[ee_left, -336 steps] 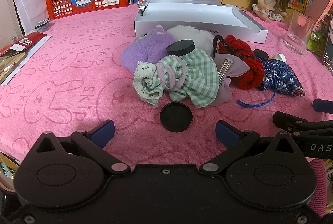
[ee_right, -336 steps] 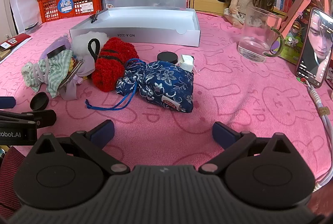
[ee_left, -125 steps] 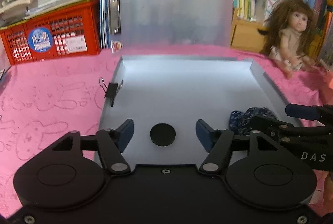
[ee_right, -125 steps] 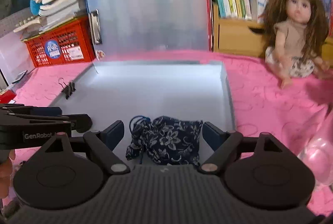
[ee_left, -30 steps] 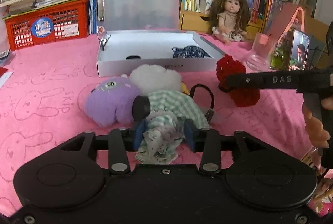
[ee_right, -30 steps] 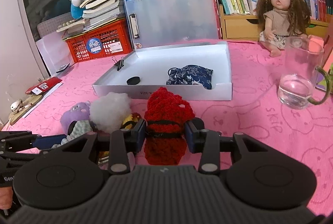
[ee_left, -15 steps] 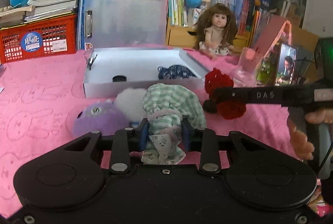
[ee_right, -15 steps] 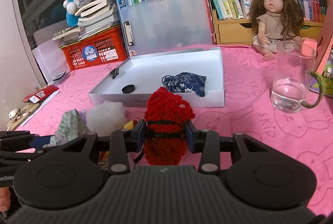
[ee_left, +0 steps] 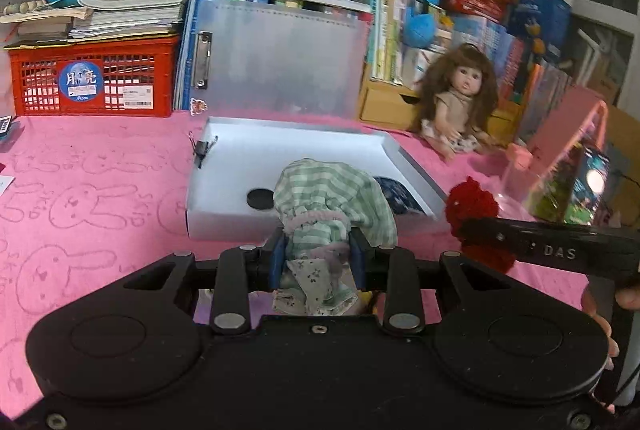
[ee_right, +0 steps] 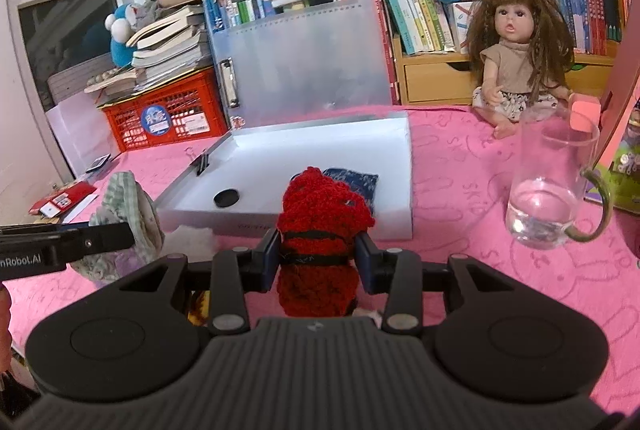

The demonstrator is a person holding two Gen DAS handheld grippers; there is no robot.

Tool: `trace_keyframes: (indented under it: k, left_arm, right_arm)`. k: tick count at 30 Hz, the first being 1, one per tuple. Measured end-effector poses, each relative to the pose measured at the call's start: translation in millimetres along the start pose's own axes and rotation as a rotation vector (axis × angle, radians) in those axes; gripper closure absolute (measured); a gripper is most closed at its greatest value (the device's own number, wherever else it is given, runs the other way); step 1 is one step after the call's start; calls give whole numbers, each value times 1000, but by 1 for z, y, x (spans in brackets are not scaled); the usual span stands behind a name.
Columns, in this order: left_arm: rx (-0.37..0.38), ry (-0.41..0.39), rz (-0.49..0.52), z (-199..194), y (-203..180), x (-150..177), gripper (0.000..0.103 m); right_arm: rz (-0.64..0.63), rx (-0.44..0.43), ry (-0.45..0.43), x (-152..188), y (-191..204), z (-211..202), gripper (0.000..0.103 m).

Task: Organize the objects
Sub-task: 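Carry the gingham cloth and red knitted item into the white tray with both tools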

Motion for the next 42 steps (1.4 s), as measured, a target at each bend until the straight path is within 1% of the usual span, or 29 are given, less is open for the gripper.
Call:
trace_keyframes:
  k: [10, 15, 19, 24, 28, 32, 38, 42]
  left_arm:
    - [-53, -10, -37, 50, 10, -40, 72]
    - [-82, 7, -56, 78, 15, -55, 72]
    - [-117, 29, -71, 102, 21, -63, 72]
    - [-141, 60, -92, 128, 26, -66, 72]
    - [-165, 92, -71, 146, 24, -64, 72]
    - [-176, 122, -63, 157, 23, -59, 72]
    - [-184, 153, -54, 168, 24, -52, 72]
    - [-186, 160, -50, 172, 26, -48, 72]
  right_arm:
    - [31, 43, -35, -40, -11, 30, 59]
    - [4, 71, -37, -56, -12, 52, 59]
    - [13, 83, -25, -67, -15, 69, 59]
    - [21, 107, 3, -71, -19, 93, 59]
    - [36, 120, 25, -71, -24, 110, 59]
    - [72, 108, 51, -69, -28, 122, 59]
    - [79, 103, 70, -62, -30, 132, 59]
    - [82, 103, 80, -58, -31, 136, 59]
Point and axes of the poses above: each gripper's, at about its wrist camera, not at the fingertips, and z roughly the way its jaws point, y to its left, x to its underside, the point moved 1 cm from there along z, roughly the way its jaws point
